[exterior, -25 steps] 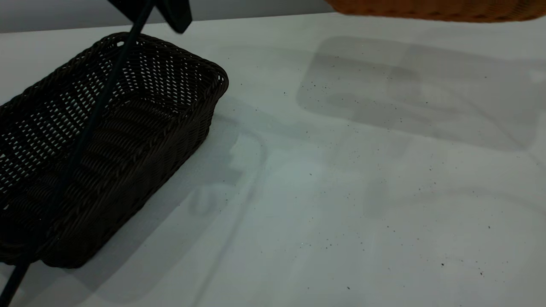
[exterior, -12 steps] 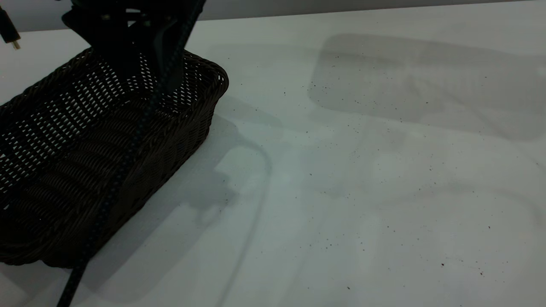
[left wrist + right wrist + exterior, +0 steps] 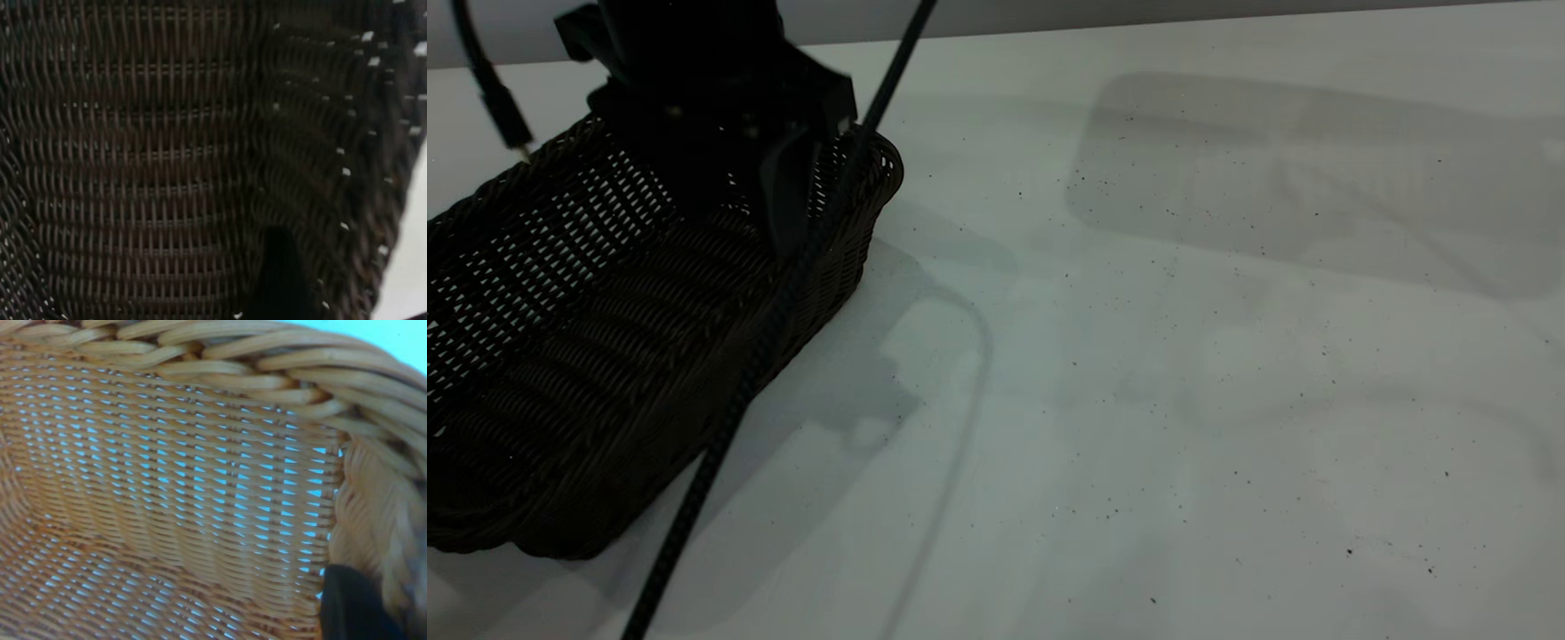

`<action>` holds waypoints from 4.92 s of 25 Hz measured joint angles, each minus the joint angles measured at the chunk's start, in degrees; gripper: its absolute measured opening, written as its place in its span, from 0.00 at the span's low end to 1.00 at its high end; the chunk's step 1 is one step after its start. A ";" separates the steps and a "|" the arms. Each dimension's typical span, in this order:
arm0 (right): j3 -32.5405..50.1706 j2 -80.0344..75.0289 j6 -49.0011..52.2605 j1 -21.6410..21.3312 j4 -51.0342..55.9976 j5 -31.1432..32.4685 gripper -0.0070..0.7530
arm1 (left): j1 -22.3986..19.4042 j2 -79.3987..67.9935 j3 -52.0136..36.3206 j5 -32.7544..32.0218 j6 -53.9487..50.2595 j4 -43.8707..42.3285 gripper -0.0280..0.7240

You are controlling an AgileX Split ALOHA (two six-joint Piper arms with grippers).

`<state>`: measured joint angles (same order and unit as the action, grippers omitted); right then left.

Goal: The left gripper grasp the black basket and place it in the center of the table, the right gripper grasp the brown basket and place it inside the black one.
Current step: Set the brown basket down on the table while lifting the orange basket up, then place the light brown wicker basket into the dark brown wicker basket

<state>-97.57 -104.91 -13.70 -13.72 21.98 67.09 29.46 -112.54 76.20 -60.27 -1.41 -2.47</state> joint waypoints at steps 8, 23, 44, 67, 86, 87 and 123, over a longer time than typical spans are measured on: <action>0.00 0.00 -0.06 0.00 0.00 0.00 0.16 | 0.00 -4.80 0.00 1.55 0.10 0.42 0.65; 0.00 0.00 -0.17 0.00 0.00 -0.15 0.16 | 0.00 -7.19 0.05 -0.53 4.83 0.59 0.25; 0.00 0.00 -0.12 0.00 0.00 -0.42 0.16 | 13.08 -7.19 0.22 -0.62 38.31 5.14 0.25; 0.00 0.00 -0.12 0.00 0.00 -0.22 0.16 | 21.12 -7.19 0.22 1.55 44.92 6.67 0.25; 0.00 0.00 -0.12 0.00 0.00 -0.01 0.16 | 21.12 -7.19 0.22 1.17 40.14 7.13 0.59; 0.00 0.00 -0.12 0.00 0.00 -0.01 0.16 | 21.12 -7.12 0.28 0.94 40.04 7.05 0.60; 0.06 0.00 3.36 3.08 4.31 2.78 0.16 | 21.06 34.38 1.93 4.20 19.02 -22.98 0.04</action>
<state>-97.51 -104.91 -10.34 -10.64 26.29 69.87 50.51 -78.16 78.13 -56.06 17.61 -25.45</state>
